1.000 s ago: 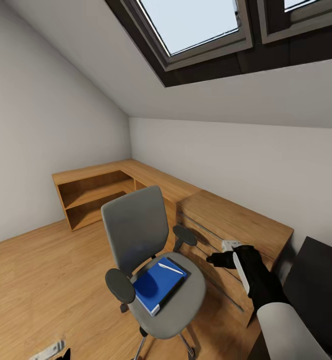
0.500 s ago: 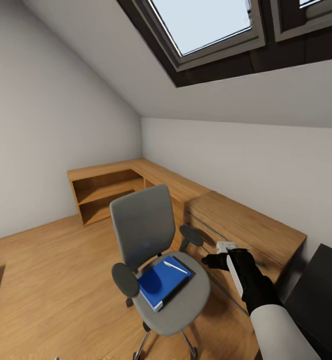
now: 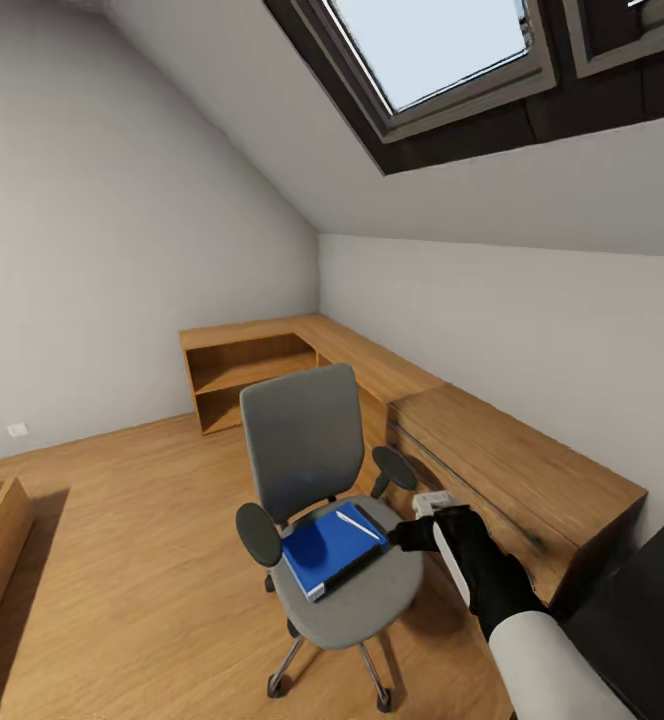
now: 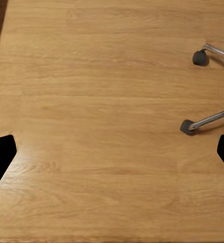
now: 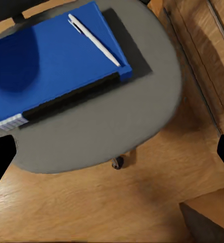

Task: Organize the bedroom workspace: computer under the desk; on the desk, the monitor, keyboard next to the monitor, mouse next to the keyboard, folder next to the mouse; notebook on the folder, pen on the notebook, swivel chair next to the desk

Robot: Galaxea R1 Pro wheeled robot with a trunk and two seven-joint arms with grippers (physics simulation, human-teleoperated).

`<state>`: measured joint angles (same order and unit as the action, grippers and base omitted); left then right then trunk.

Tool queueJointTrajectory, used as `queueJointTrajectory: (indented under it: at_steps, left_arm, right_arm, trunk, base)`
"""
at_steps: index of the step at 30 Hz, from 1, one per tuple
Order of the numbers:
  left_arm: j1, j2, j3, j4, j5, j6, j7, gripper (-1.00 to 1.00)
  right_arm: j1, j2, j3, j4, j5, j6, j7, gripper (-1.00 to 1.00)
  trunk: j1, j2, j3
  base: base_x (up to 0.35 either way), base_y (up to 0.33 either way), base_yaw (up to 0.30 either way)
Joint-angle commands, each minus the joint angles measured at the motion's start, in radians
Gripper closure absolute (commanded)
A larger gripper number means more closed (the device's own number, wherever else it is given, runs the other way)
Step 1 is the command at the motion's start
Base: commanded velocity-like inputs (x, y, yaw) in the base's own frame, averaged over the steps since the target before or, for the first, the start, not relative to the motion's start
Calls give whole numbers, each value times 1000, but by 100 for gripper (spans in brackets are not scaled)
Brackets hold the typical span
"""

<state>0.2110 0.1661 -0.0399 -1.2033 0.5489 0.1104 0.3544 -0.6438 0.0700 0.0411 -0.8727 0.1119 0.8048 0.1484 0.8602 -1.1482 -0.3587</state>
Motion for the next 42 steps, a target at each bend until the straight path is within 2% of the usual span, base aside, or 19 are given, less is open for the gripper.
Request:
queueJointTrajectory:
  at_steps: [1, 3, 4, 19, 25, 32, 42]
  left_arm:
    - [0, 1, -3, 4, 6, 3, 8, -100]
    - [0, 1, -2, 12, 5, 3, 8, -100]
    - [0, 1, -2, 13, 5, 3, 8, -100]
    - [0, 0, -3, 17, 6, 3, 9, -100]
    - [0, 0, -5, 17, 5, 4, 8, -100]
    - [0, 0, -9, 17, 2, 2, 8, -100]
    - [0, 0, -7, 28, 2, 0, 8, -100]
  right_arm:
    - [0, 0, 21, 8, 11, -10, 5, -100]
    - [1, 1, 53, 22, 11, -39, -20, -100]
    - [1, 1, 56, 24, 11, -42, -24, -100]
    - [3, -1, 60, 26, 10, -49, -31, -100]
    - [4, -5, 59, 27, 10, -63, -30, -100]
    - [6, -9, 58, 50, 12, -119, -31, -100]
    - [6, -7, 60, 58, 10, -140, -27, -100]
  trunk:
    - [0, -1, -2]
    - [0, -1, -3]
    - [0, -1, -4]
    - [0, -1, -13]
    - [0, -1, -14]
    - [0, -1, -14]
    - [0, -1, -15]
  base:
    - [-39, -88, 274]
    - [-17, -37, 270]
    - [-5, -12, 268]
    - [-1, -2, 247]
    - [14, -16, 66]
    - [176, -171, 12]
    - [120, -29, -14]
